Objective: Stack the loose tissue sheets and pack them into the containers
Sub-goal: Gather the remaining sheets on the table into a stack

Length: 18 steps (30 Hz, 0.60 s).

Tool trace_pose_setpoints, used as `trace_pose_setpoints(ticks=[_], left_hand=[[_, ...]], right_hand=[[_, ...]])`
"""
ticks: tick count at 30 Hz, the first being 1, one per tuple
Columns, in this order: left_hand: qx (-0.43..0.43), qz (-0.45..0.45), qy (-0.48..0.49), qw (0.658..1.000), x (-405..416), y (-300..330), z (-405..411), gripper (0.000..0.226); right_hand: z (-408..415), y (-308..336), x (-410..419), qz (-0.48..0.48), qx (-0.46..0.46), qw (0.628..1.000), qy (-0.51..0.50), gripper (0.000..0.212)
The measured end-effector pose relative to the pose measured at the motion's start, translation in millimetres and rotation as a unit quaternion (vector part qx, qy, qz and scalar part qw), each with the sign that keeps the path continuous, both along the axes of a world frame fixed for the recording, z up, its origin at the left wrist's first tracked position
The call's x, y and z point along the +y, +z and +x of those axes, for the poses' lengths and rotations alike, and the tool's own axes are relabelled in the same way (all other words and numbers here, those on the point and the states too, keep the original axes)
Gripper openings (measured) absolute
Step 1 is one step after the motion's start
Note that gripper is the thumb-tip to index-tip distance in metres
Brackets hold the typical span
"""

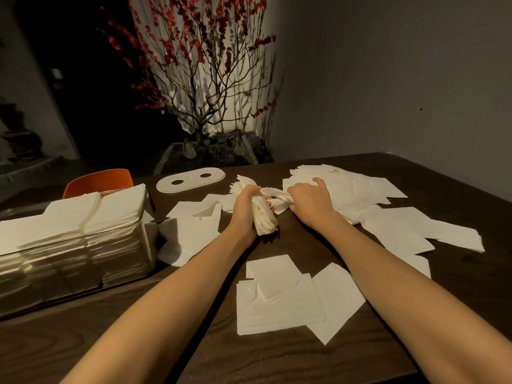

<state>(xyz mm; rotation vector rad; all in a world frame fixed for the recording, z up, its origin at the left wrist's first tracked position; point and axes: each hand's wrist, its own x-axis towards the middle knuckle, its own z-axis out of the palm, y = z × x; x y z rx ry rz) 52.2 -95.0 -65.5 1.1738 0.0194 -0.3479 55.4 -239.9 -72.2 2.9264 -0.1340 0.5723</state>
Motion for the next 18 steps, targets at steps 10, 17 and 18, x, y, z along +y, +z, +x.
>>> trace_pose_setpoints(ticks=[10,17,18], left_hand=[[0.021,-0.022,0.029,0.999,3,0,-2,0.022],[0.011,-0.068,0.010,0.998,6,1,-8,0.034],[0.012,-0.070,0.011,0.997,6,1,-8,0.026]], right_hand=[[-26,29,2,0.217,-0.003,0.976,0.015,0.029],[-50,53,14,0.424,0.079,0.892,0.139,0.037],[-52,53,13,0.441,0.086,0.883,0.136,0.037]])
